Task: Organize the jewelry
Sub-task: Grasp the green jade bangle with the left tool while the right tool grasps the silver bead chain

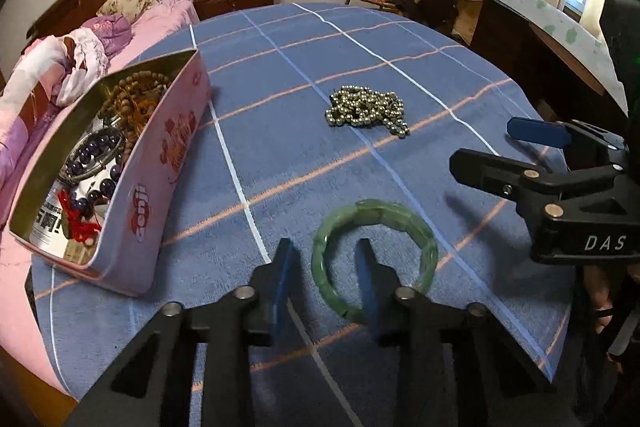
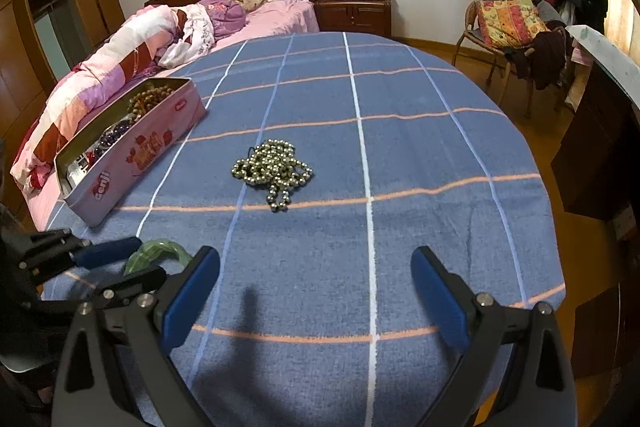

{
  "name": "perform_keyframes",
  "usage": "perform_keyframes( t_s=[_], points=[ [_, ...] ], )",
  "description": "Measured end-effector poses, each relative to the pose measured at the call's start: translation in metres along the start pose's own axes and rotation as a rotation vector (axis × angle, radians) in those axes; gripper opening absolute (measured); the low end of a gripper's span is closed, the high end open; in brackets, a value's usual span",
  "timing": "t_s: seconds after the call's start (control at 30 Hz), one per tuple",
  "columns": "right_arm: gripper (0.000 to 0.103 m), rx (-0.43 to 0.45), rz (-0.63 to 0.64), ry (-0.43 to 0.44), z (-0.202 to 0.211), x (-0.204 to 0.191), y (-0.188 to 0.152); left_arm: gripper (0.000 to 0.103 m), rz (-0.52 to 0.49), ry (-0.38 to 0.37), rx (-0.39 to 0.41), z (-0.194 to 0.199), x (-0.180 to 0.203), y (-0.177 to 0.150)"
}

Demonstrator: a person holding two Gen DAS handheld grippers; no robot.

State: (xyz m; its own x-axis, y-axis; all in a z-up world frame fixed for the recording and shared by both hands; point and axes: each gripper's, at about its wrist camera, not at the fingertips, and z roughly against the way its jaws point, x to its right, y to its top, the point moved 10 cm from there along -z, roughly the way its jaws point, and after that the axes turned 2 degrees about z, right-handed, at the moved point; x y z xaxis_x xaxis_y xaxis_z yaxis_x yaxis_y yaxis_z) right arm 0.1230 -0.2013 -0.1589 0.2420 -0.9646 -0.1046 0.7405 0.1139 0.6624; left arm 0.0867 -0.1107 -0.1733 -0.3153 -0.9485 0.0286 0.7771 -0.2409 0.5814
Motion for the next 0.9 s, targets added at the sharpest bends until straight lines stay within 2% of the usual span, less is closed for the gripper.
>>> perform_keyframes(
  t_s=[0.03, 0.07, 0.23, 0.43, 0.67, 0.9],
  points=[
    [0.099, 0.000, 0.000, 0.002, 0.000, 0.000, 0.000, 0.010, -0.001, -0.003, 0.003, 0.000, 0.000, 0.001],
    [0.099, 0.001, 0.001, 0.004, -0.001, 0.001, 0.001, 0.008, 0.007, -0.010, 0.006, 0.000, 0.000, 0.001],
    [0.097, 0.010, 0.023, -0.008, -0.006, -0.001, 0.012, 0.007, 0.038, 0.018, 0.047, 0.000, -0.014, 0.014],
    [0.083, -0.006, 0.046, -0.026, -0.020, -0.004, 0.032, 0.007, 0.062, 0.095, 0.094, -0.002, -0.038, 0.035],
    [0.072, -0.045, 0.096, -0.019, -0.035, -0.019, 0.045, 0.007, 0.089, 0.115, 0.106, -0.013, -0.051, 0.045],
    [0.059, -0.088, 0.095, -0.005, -0.052, -0.019, 0.035, 0.007, 0.138, 0.112, 0.103, -0.014, -0.061, 0.044]
  ],
)
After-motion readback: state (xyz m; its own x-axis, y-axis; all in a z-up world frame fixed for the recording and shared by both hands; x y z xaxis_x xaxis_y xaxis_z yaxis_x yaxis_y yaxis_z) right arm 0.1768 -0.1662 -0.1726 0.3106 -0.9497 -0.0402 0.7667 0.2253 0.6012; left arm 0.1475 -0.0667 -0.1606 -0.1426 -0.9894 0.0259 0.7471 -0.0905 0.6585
